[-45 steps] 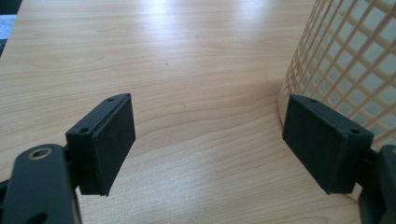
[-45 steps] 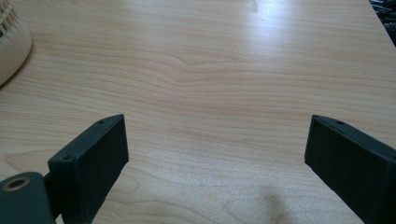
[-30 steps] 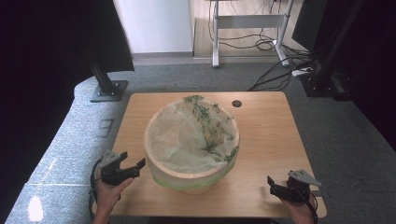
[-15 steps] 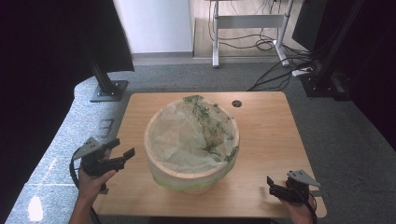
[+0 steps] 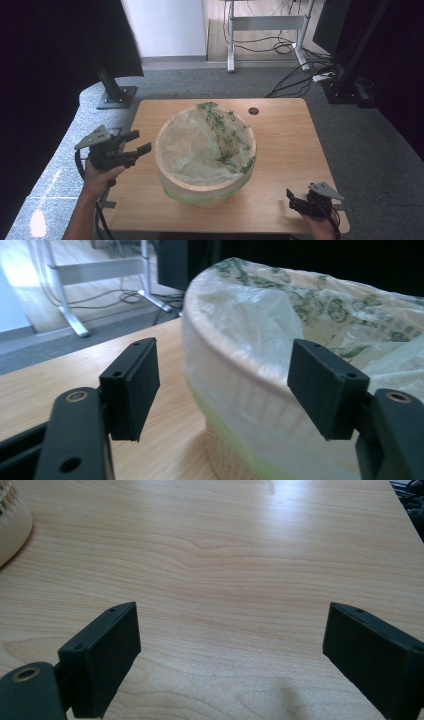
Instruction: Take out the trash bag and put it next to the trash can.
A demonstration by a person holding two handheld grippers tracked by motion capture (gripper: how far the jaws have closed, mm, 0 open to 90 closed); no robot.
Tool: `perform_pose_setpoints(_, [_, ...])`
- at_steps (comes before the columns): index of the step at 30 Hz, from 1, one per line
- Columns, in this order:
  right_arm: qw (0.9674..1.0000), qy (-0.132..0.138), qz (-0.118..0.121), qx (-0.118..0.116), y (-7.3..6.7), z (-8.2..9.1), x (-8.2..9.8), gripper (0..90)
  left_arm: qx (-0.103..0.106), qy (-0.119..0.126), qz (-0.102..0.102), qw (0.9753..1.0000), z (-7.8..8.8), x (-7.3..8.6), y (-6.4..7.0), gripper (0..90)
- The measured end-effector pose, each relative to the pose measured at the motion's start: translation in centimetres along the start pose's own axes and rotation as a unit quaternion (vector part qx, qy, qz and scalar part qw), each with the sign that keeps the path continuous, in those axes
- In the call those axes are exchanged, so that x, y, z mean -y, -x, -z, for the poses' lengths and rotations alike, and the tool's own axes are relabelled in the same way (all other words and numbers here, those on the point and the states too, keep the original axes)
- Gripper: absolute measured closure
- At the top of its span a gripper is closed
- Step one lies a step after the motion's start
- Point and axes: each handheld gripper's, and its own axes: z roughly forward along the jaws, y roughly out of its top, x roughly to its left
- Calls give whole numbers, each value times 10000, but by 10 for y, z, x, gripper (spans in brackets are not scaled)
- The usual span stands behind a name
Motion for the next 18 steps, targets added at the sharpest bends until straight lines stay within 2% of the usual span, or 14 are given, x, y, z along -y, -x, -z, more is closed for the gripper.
perform_pose_setpoints(5, [10000,-1,-28,7,2,1,0,85,141,-126,-142,9997,-12,-8,5,327])
perform_pose_setpoints(9, [10000,5,-25,16,3,1,0,86,212,-126,-194,9995,-17,-11,8,344])
perform_pose_setpoints(12, [10000,-7,-6,8,2,0,0,87,237,-131,-250,9993,-23,-20,8,351])
perform_pose_setpoints(14, [10000,-19,26,3,1,0,0,87,306,-187,-292,9989,-28,-26,8,351])
perform_pose_setpoints(15, [10000,-15,32,4,1,0,0,87,432,-250,-337,9982,-35,-31,7,351])
perform_pose_setpoints(17, [10000,-4,33,11,1,1,0,88,463,-276,-372,9979,-38,-33,6,351])
perform_pose_setpoints(18, [10000,-7,31,16,1,1,0,89,549,-340,-397,9971,-46,-36,5,350])
